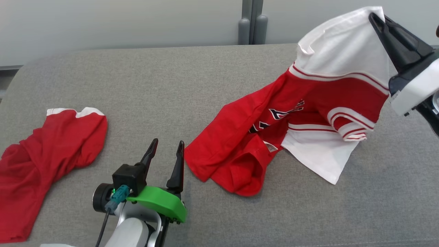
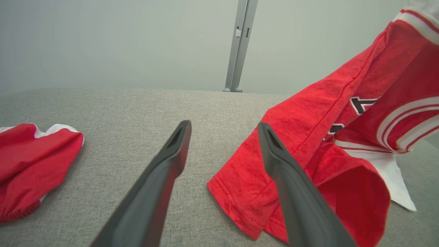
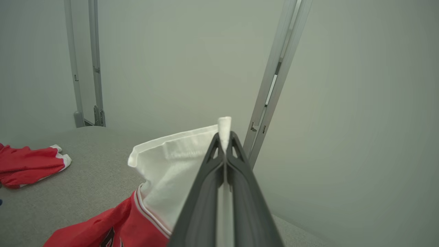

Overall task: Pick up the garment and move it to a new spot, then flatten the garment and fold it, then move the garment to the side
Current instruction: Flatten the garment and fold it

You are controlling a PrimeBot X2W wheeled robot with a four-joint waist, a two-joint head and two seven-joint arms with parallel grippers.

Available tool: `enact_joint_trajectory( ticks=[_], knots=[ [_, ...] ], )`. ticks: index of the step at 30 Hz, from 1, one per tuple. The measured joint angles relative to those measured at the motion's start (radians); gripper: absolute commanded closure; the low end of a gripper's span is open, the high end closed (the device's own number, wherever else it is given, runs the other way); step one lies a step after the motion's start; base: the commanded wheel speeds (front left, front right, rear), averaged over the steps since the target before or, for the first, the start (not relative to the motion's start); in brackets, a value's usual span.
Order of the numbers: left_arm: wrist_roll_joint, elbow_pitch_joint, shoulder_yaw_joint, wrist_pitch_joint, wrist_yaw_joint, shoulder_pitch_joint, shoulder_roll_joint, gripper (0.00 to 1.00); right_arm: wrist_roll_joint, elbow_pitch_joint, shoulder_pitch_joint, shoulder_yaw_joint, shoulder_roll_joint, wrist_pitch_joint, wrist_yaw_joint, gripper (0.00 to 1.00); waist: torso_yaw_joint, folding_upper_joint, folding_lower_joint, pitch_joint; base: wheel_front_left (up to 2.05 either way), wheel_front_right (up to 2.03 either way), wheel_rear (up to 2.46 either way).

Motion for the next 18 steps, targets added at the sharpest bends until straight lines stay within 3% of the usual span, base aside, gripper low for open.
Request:
enact_joint_trajectory(
  ticks=[5,10,18],
  knots=[
    [-0.002,0.007,-0.021,0.011,-0.001,0.011,0.0,0.0,0.062,0.01,0.108,-0.029,-0.036,0.042,-0.005,1.0,-0.023,0.0,0.0,0.01,0.0,0.0,0.0],
    [-0.017,0.034,-0.071,0.045,-0.029,0.018,-0.001,0.0,0.095,0.028,0.225,-0.059,-0.066,0.053,-0.034,1.0,-0.045,0.0,0.0,0.032,0.0,0.0,0.0],
    [0.021,0.106,-0.108,0.085,-0.062,0.0,0.022,0.0,0.119,0.026,0.298,-0.074,-0.056,0.025,-0.047,1.0,-0.081,0.0,0.0,0.075,0.0,0.0,0.0]
  ],
)
